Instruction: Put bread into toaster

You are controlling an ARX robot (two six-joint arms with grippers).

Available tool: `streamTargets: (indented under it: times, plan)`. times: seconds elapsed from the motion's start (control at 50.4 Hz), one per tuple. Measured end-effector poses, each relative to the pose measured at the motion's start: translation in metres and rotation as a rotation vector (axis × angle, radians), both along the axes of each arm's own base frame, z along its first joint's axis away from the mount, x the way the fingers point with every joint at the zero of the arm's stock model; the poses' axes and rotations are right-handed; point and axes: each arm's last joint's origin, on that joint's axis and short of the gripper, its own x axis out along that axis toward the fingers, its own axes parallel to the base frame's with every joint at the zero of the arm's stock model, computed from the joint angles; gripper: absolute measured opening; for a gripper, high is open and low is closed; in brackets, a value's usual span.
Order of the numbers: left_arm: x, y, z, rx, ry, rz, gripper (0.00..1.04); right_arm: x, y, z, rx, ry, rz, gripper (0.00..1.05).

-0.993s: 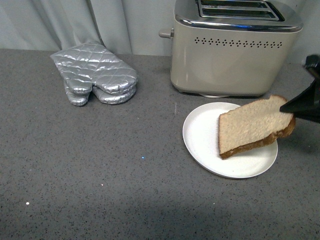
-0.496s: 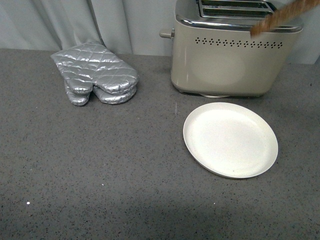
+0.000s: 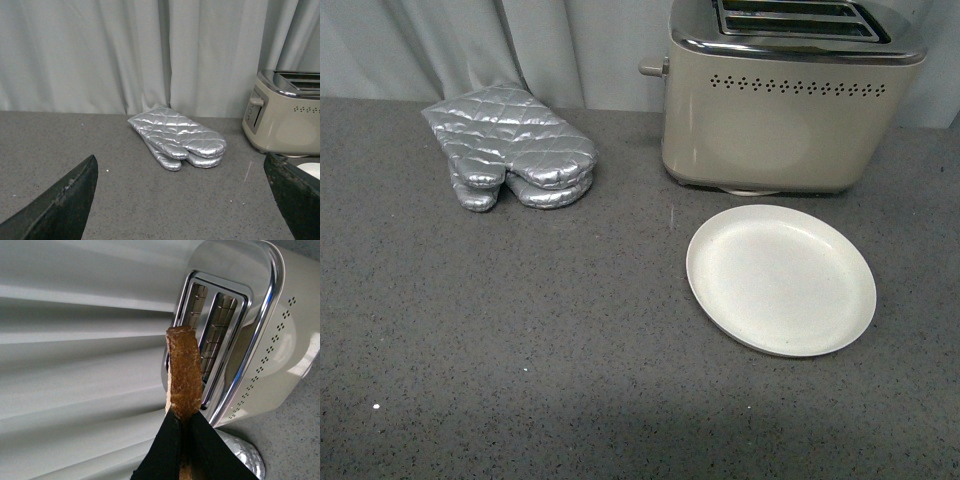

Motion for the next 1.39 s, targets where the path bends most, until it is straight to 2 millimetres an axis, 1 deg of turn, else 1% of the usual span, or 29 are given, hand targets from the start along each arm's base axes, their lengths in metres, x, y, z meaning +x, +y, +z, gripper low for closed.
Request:
streamTargets:
  times: [0.218, 0.338, 0.516, 0.695, 0.834, 0.993, 1.013, 1.132, 1.211, 1.231, 1.251, 1.291, 1.33, 1.39]
  plan:
    - [0.0, 0.0, 0.0, 0.0, 0.0, 0.0, 0.98, 0.019, 0.016, -0.016, 0.015, 0.058, -0.065, 0.01]
    - [0.0, 0.0, 0.0, 0.0, 0.0, 0.0, 0.98, 0.024, 0.021, -0.019, 0.038, 0.075, -0.087, 0.01]
    - [0.0, 0.0, 0.0, 0.0, 0.0, 0.0, 0.98, 0.03, 0.022, -0.021, 0.047, 0.091, -0.105, 0.01]
    - [0.0, 0.0, 0.0, 0.0, 0.0, 0.0, 0.98, 0.039, 0.02, -0.022, 0.043, 0.104, -0.117, 0.01]
    - [0.0, 0.0, 0.0, 0.0, 0.0, 0.0, 0.98, 0.05, 0.017, -0.022, 0.025, 0.111, -0.11, 0.01]
    - [0.0, 0.0, 0.0, 0.0, 0.0, 0.0, 0.98, 0.065, 0.016, -0.021, -0.046, 0.122, -0.07, 0.01]
    - [0.0, 0.0, 0.0, 0.0, 0.0, 0.0, 0.98, 0.067, 0.016, -0.02, -0.072, 0.118, -0.065, 0.02]
    - [0.0, 0.0, 0.0, 0.0, 0.0, 0.0, 0.98, 0.074, 0.016, -0.011, -0.269, 0.068, -0.065, 0.23]
    - [0.0, 0.0, 0.0, 0.0, 0.0, 0.0, 0.98, 0.075, 0.018, 0.003, -0.433, -0.04, -0.029, 0.37]
    - [0.0, 0.0, 0.0, 0.0, 0.0, 0.0, 0.98, 0.074, 0.018, 0.006, -0.441, -0.059, -0.032, 0.39]
    - [0.0, 0.0, 0.0, 0.0, 0.0, 0.0, 0.98, 0.072, 0.019, 0.01, -0.496, -0.091, -0.023, 0.42]
    - [0.0, 0.0, 0.0, 0.0, 0.0, 0.0, 0.98, 0.068, 0.02, 0.016, -0.551, -0.145, -0.023, 0.48]
    - [0.0, 0.0, 0.0, 0.0, 0.0, 0.0, 0.98, 0.057, 0.022, 0.028, -0.683, -0.241, -0.006, 0.56]
    - [0.0, 0.0, 0.0, 0.0, 0.0, 0.0, 0.98, 0.041, 0.024, 0.039, -0.835, -0.365, 0.016, 0.67]
